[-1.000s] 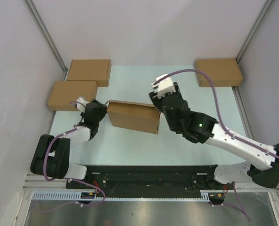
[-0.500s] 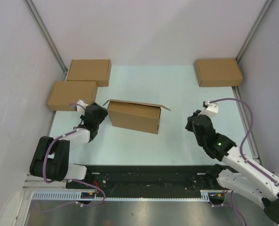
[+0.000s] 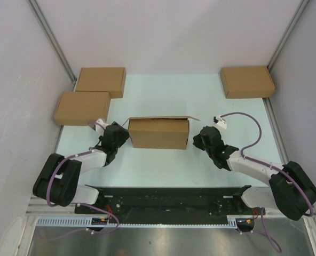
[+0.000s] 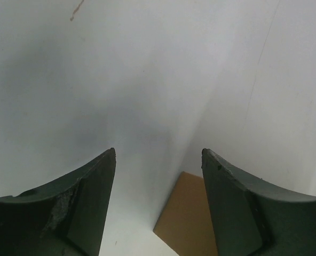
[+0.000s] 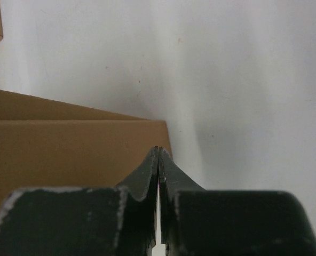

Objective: Fold the paper box

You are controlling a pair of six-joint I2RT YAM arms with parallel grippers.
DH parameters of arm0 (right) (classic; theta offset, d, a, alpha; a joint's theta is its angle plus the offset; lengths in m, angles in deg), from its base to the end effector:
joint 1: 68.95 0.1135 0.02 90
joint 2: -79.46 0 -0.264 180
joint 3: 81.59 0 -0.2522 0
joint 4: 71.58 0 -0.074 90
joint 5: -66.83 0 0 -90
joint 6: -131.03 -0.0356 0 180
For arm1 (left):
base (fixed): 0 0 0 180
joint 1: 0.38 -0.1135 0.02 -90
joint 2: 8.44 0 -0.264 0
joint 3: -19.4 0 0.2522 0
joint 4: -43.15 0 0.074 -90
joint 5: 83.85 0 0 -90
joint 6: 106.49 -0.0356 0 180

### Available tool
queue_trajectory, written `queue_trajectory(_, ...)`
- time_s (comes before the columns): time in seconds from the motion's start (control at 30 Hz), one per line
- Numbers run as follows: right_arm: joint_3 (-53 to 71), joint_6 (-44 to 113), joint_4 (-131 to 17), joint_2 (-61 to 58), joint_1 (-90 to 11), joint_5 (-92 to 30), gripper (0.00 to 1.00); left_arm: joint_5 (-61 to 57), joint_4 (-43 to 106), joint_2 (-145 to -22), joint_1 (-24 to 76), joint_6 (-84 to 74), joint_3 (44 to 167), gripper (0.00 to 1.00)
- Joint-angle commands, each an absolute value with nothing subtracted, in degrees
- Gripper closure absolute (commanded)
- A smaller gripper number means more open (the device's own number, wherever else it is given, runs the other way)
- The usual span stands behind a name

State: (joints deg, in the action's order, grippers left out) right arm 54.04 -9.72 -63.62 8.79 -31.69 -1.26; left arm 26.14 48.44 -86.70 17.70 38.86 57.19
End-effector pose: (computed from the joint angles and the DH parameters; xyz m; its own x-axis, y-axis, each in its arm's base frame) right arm 0.2048 0.1391 0.1906 -0.5284 0.5008 -0.6856 0.1469 0.8493 0.5071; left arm 0.2376 -0.0648 0.1464 -0.3328 -0.7046 -0.6267 -0.4358 0.7043 -0.5604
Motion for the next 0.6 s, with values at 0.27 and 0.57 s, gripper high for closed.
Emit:
queue_trajectory(0.27, 54.15, -4.70, -59.95, 20.20, -33.09, 3.54, 1.00, 34.00, 41.36, -79.74, 17.64, 38.35, 58.29, 0.27)
queue_trajectory(0.57, 48.62, 26.06, -49.29, 36.13, -30.90, 7.15, 0.39, 38.85, 25.27, -71.47, 12.98, 36.07, 62.77, 0.23)
